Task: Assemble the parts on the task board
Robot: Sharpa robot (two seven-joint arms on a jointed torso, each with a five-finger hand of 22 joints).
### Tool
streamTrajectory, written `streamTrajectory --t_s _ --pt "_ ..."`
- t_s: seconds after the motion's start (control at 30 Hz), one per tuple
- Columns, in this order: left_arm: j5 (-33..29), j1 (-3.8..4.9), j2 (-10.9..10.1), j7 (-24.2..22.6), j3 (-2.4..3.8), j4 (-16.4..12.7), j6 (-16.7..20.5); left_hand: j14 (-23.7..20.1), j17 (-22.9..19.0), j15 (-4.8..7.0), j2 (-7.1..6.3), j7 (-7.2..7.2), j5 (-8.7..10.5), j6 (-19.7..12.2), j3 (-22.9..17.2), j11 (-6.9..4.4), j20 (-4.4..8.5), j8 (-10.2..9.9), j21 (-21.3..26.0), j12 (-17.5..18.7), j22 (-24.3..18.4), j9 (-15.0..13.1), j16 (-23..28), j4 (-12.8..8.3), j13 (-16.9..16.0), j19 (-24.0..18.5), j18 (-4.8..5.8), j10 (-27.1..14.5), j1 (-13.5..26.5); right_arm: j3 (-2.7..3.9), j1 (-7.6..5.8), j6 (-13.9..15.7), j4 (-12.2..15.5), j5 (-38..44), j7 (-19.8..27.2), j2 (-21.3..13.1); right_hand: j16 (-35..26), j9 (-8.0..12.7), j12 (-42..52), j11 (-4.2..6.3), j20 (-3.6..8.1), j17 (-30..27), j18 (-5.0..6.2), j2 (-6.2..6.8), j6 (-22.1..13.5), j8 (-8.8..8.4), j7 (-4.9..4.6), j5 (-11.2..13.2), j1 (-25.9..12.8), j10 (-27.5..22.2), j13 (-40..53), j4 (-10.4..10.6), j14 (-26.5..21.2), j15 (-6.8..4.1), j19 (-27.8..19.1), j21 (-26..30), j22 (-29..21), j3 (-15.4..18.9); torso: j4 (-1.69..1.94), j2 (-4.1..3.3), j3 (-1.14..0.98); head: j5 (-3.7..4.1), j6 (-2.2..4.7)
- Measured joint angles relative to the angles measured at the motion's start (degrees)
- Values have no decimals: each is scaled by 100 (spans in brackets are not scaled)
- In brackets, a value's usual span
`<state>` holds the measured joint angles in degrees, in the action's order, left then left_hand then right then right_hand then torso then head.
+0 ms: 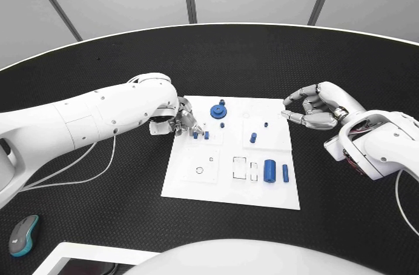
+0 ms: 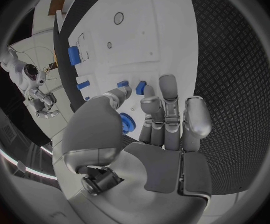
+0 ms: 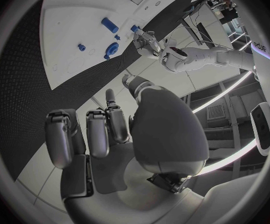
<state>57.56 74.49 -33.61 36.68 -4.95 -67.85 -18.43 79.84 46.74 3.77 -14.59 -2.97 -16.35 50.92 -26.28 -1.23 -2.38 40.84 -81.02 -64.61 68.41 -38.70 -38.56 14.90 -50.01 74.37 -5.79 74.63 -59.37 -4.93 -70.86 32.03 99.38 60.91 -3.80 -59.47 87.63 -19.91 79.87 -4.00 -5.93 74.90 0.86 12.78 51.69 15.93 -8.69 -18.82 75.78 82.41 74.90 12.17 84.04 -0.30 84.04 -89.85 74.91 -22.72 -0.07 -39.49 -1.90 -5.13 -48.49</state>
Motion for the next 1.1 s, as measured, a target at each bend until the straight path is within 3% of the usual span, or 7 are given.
streamTrajectory --t_s 0.2,0.57,0.77,0.83,0.87,0.93,1.1 --pt "-1 0 -24 -5 0 -7 105 0 0 0 45 -19 168 19 229 0 -21 -23 0 0 26 10 0 178 0 22 0 0 -45 0 0 0 -5 0 3 0 0 0 0 0 0 0 0 0 0 0 0 0 0 0 1 0 0 0 0 0 0 0 -2 0 -1 0 17" --pt "-294 0 -232 -223 3 -184 605 0 5 -1 143 -19 353 19 454 34 -21 -23 40 -10 -49 26 0 169 73 21 0 -34 -86 0 0 -4 -47 0 15 13 2 0 0 0 0 0 0 0 0 0 0 0 0 0 4 17 0 0 0 0 0 17 -3 12 0 9 69" --pt "-698 10 -445 -810 8 -390 1289 -157 5 -158 289 -310 308 -668 573 293 -140 -388 516 1048 -913 184 86 176 1443 -631 0 -1121 -493 0 0 -5 -81 0 20 23 -21 -1 0 0 0 0 0 0 0 0 0 0 0 0 4 17 0 0 0 0 0 17 -2 18 -1 29 116" --pt "-764 16 -484 -1097 10 -432 1531 -266 -2 -260 282 -402 308 -838 604 379 -203 -465 830 1167 -1464 247 139 162 1547 -1055 -177 -1376 -625 0 1 -4 -90 0 21 26 -21 -1 0 0 0 0 0 0 0 0 0 0 0 0 4 17 0 0 0 0 0 17 -2 18 -2 36 133" --pt "-784 18 -488 -1302 10 -446 1684 -450 -18 -332 284 -492 308 -957 594 456 -260 -519 1269 1318 -2148 300 222 152 1646 -1608 -320 -1639 -789 0 1 -4 -93 0 22 27 -21 -1 0 0 0 1 0 0 0 0 0 0 0 0 3 17 0 0 0 0 0 17 -2 18 -3 41 143" --pt "-767 20 -465 -1655 10 -463 1918 -749 -36 -471 279 -630 308 -1191 457 604 -391 -632 1865 1658 -2820 440 320 77 1900 -2160 -397 -2089 -1262 -1 1 -3 -100 0 23 32 -21 -1 0 0 0 4 0 0 0 0 0 0 0 0 4 17 0 0 0 0 0 17 -2 18 -3 61 176" --pt "-369 8 -295 -2672 6 -449 2424 -818 215 -587 29 -755 308 -1314 -95 767 -521 -836 2535 2626 -3320 840 -339 -265 2764 -2341 -402 -2571 -2134 -1 1 -4 -113 0 32 48 -21 -1 0 0 0 4 0 0 0 0 0 0 0 0 3 17 0 0 0 0 0 17 -2 -3 -1 94 254"
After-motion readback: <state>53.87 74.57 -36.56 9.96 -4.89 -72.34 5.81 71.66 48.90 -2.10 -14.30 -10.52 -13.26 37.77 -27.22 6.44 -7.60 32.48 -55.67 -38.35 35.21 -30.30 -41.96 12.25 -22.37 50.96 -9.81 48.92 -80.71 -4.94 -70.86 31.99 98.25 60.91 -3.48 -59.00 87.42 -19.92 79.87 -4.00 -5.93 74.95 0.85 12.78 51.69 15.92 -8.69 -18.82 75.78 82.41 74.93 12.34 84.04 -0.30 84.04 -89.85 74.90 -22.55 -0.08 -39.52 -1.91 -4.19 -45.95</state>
